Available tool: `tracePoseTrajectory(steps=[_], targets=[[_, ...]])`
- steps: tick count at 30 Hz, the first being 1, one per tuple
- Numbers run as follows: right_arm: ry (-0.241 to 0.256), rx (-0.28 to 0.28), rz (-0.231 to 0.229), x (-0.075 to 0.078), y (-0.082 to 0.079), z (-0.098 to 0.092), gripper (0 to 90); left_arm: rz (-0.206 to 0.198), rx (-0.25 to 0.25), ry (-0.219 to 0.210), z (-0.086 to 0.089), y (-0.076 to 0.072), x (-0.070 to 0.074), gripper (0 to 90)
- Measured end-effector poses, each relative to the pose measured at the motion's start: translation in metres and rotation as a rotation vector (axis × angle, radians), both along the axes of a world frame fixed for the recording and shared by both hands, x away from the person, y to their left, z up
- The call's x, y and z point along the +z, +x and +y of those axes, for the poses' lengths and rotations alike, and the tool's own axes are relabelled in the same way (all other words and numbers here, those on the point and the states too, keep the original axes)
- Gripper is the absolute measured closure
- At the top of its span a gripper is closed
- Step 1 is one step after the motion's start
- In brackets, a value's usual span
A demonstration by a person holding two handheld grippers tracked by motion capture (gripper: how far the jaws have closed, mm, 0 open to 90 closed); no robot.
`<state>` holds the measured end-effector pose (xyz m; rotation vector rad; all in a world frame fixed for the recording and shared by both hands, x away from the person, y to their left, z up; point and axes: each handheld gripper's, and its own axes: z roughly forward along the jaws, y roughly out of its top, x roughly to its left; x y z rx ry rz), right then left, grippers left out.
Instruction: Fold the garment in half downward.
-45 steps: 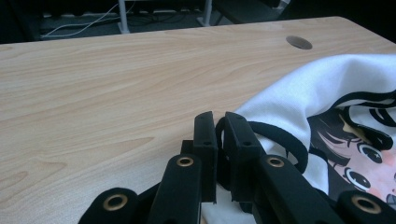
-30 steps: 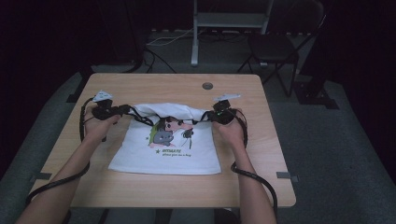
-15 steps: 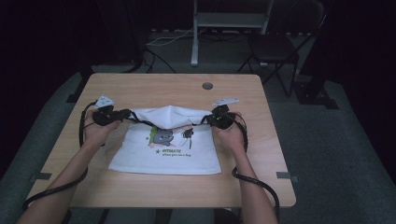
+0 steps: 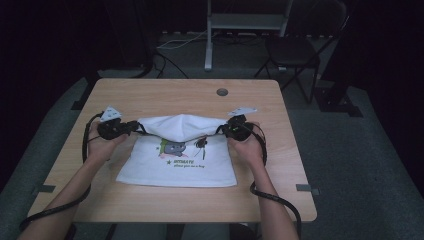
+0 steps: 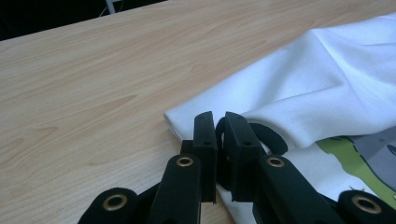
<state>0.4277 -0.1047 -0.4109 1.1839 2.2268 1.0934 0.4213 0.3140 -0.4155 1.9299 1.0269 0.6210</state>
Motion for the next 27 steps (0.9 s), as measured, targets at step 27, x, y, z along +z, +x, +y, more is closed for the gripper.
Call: tracePoseTrajectory(steps=[27], targets=[[-0.014,0.026,-0.019,0.001,-0.017,0.001,80.1,-0.040,-0.038,0.032,0.000,-0.021,0.003,83.7]])
